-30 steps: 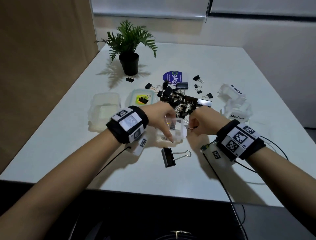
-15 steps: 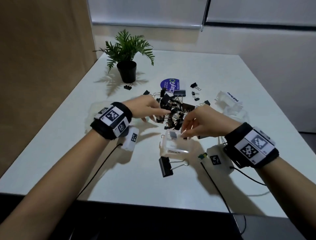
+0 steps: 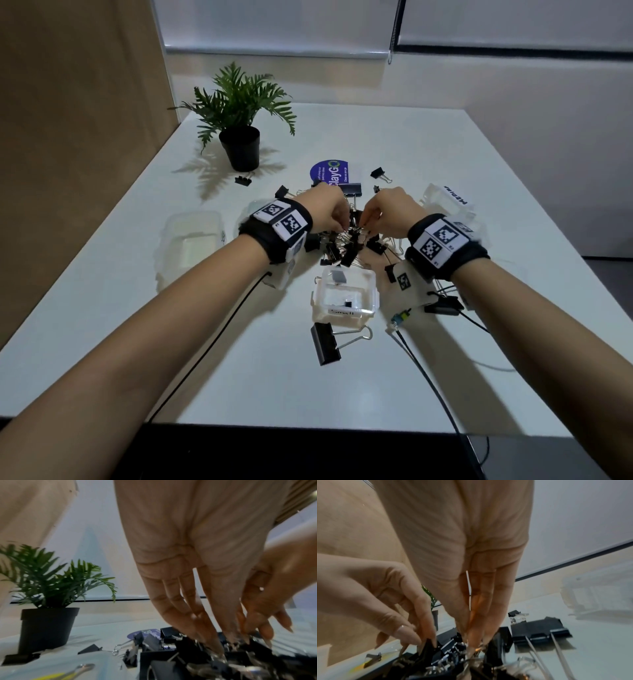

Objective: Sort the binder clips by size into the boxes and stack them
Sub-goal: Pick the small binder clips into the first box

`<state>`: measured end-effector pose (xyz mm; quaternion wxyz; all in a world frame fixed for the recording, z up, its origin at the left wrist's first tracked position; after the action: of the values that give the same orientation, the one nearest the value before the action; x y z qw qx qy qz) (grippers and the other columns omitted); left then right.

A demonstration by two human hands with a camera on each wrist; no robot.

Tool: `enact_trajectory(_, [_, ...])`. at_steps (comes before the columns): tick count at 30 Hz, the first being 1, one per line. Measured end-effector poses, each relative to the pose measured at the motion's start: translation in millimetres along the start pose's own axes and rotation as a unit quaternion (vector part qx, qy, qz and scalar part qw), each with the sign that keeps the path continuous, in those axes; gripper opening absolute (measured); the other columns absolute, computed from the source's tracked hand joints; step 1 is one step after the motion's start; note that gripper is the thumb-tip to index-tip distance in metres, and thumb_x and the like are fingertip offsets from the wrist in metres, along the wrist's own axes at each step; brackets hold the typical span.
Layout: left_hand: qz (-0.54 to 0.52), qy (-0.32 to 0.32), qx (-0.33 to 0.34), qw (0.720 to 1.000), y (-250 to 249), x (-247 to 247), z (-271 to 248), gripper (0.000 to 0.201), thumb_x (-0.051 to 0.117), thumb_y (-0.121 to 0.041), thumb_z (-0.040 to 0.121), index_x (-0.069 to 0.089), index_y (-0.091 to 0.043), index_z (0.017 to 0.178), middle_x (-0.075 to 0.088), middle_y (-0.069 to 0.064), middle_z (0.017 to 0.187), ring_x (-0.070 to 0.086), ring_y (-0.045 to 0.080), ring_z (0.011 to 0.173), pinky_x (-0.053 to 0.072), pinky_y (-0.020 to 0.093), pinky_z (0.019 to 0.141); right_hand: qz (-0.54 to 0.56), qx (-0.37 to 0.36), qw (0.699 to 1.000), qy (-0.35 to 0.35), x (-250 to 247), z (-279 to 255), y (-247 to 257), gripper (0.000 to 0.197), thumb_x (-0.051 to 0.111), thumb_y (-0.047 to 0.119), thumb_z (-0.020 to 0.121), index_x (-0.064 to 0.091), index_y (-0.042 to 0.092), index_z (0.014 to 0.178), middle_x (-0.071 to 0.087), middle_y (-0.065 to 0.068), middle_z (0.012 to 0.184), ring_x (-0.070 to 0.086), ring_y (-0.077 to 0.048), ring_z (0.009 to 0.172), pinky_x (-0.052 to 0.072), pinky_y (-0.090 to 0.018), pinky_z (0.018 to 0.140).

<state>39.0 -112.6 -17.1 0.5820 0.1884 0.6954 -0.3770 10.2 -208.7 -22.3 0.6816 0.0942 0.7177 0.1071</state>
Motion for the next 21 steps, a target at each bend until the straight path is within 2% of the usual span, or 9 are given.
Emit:
enact_trajectory(2, [0.037, 0.026, -0.006, 0.999, -1, 9, 4, 0.017, 0.074, -0.015, 0.080, 0.076, -0.018, 0.097, 0.058, -0.005, 0.076, 0.052, 0.011, 0.073, 0.041, 0.024, 0.067, 0.000, -0.008, 1.000, 0.010, 4, 2, 3, 0.022, 0.066, 0.006, 0.082, 0.076, 0.017, 0.098, 0.071, -0.003, 0.090, 0.064, -0.018, 0.088, 0.047, -0.025, 0.072])
enact_trajectory(4, [0.078, 0.048, -0.022, 0.996, 2, 18, 5, 0.019, 0.076, -0.018, 0.078, 0.075, -0.019, 0.097, 0.060, -0.001, 0.083, 0.057, 0.016, 0.080, 0.048, 0.029, 0.070, -0.008, -0.020, 0.999, 0.033, 12, 2, 5, 0.026, 0.070, 0.010, 0.080, 0.074, 0.019, 0.104, 0.070, -0.003, 0.092, 0.062, -0.017, 0.089, 0.041, -0.020, 0.068])
enact_trajectory(6, [0.081, 0.055, -0.037, 0.994, 8, 24, 6, 0.022, 0.081, -0.021, 0.072, 0.074, -0.020, 0.093, 0.063, 0.001, 0.090, 0.061, 0.020, 0.085, 0.054, 0.034, 0.075, -0.012, -0.017, 0.999, 0.043, 16, 3, 4, 0.027, 0.074, 0.012, 0.078, 0.074, 0.019, 0.104, 0.072, -0.003, 0.095, 0.065, -0.018, 0.091, 0.042, -0.020, 0.067])
enact_trajectory(9, [0.073, 0.053, -0.031, 0.996, 12, 25, 4, 0.019, 0.083, -0.025, 0.070, 0.073, -0.017, 0.084, 0.060, -0.002, 0.080, 0.057, 0.017, 0.078, 0.050, 0.031, 0.070, -0.008, -0.014, 0.999, 0.031, 18, 2, 3, 0.021, 0.078, 0.015, 0.075, 0.075, 0.018, 0.096, 0.072, -0.003, 0.092, 0.065, -0.018, 0.089, 0.047, -0.024, 0.070])
enact_trajectory(13, [0.058, 0.042, -0.017, 0.997, 14, 23, 0, 0.010, 0.078, -0.020, 0.074, 0.073, -0.015, 0.081, 0.048, -0.012, 0.062, 0.047, 0.010, 0.066, 0.039, 0.026, 0.064, -0.004, -0.016, 1.000, 0.024, 19, 2, 4, 0.018, 0.080, 0.014, 0.071, 0.074, 0.016, 0.088, 0.071, -0.003, 0.089, 0.064, -0.018, 0.087, 0.049, -0.025, 0.068])
enact_trajectory(16, [0.056, 0.034, -0.017, 0.998, 14, 22, -1, 0.009, 0.074, -0.012, 0.072, 0.071, -0.016, 0.080, 0.048, -0.013, 0.064, 0.054, 0.015, 0.072, 0.046, 0.030, 0.064, 0.005, -0.016, 1.000, 0.020, 19, 2, 1, 0.018, 0.081, 0.013, 0.070, 0.074, 0.016, 0.086, 0.070, -0.002, 0.085, 0.062, -0.016, 0.081, 0.044, -0.022, 0.060])
enact_trajectory(18, [0.040, 0.027, -0.023, 0.999, 14, 22, -1, 0.016, 0.071, -0.008, 0.073, 0.070, -0.016, 0.086, 0.051, -0.012, 0.068, 0.056, 0.016, 0.075, 0.052, 0.034, 0.068, 0.018, -0.014, 1.000, 0.017, 18, 2, -2, 0.017, 0.080, 0.013, 0.070, 0.074, 0.016, 0.085, 0.067, 0.000, 0.080, 0.058, -0.013, 0.076, 0.043, -0.020, 0.058])
enact_trajectory(21, [0.014, 0.004, -0.012, 1.000, 11, 21, 0, 0.020, 0.072, -0.014, 0.074, 0.071, -0.021, 0.092, 0.049, -0.015, 0.068, 0.049, 0.010, 0.068, 0.054, 0.036, 0.071, 0.033, 0.000, 0.999, 0.006, 14, 2, -8, 0.014, 0.077, 0.012, 0.071, 0.072, 0.017, 0.082, 0.060, 0.008, 0.070, 0.056, -0.012, 0.074, 0.049, -0.027, 0.065])
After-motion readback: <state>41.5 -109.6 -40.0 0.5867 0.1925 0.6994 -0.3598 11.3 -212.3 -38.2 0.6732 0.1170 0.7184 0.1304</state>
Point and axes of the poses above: each hand's wrist, its own z-axis towards the middle knuckle, its own x-axis out of the palm, y = z × x, the point moved 8 cm from there along z, towards the middle knuckle
